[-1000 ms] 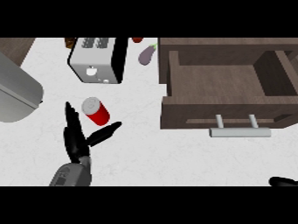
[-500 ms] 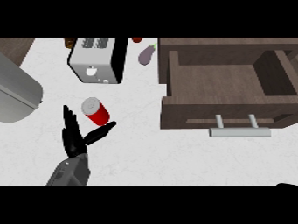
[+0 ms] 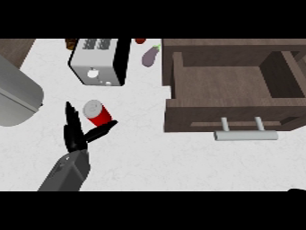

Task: Pick up the can, place it into the drawer and close the drawer

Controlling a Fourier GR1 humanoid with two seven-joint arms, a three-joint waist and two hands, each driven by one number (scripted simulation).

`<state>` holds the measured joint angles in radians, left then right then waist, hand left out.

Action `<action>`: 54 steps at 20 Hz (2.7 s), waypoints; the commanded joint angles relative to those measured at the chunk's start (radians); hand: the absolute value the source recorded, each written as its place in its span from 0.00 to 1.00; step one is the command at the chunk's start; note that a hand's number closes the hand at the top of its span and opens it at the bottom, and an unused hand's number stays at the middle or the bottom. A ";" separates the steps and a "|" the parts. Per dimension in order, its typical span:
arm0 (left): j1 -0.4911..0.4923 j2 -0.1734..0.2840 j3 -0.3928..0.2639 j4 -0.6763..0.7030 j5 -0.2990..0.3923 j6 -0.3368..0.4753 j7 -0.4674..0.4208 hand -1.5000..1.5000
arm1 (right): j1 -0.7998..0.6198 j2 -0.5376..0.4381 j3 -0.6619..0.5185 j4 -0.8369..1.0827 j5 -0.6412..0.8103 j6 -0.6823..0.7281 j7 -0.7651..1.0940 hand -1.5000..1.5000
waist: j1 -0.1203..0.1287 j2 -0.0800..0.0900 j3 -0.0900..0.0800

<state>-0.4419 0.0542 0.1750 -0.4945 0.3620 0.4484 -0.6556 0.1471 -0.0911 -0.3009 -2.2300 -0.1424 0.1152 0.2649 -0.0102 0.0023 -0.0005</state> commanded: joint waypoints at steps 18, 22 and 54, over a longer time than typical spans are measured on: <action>-0.230 0.051 -0.004 0.231 -0.052 -0.306 -0.043 1.00 | -0.041 0.008 0.002 -0.024 0.045 -0.023 0.026 0.00 | -0.005 0.001 0.000; -0.191 0.052 -0.083 0.254 -0.121 -0.462 -0.070 1.00 | -0.066 -0.009 -0.005 0.000 0.043 -0.019 0.031 0.00 | -0.003 0.004 -0.001; -0.584 -0.054 -0.284 -0.463 -0.162 -0.114 0.773 1.00 | -0.048 -0.004 -0.022 -0.050 0.056 -0.019 0.047 0.00 | -0.003 -0.003 0.001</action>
<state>-0.9430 0.0052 -0.0788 -0.9407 0.2024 0.2751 0.0407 0.0917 -0.0982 -0.3239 -2.2778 -0.0784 0.0860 0.3243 -0.0056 -0.0028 0.0004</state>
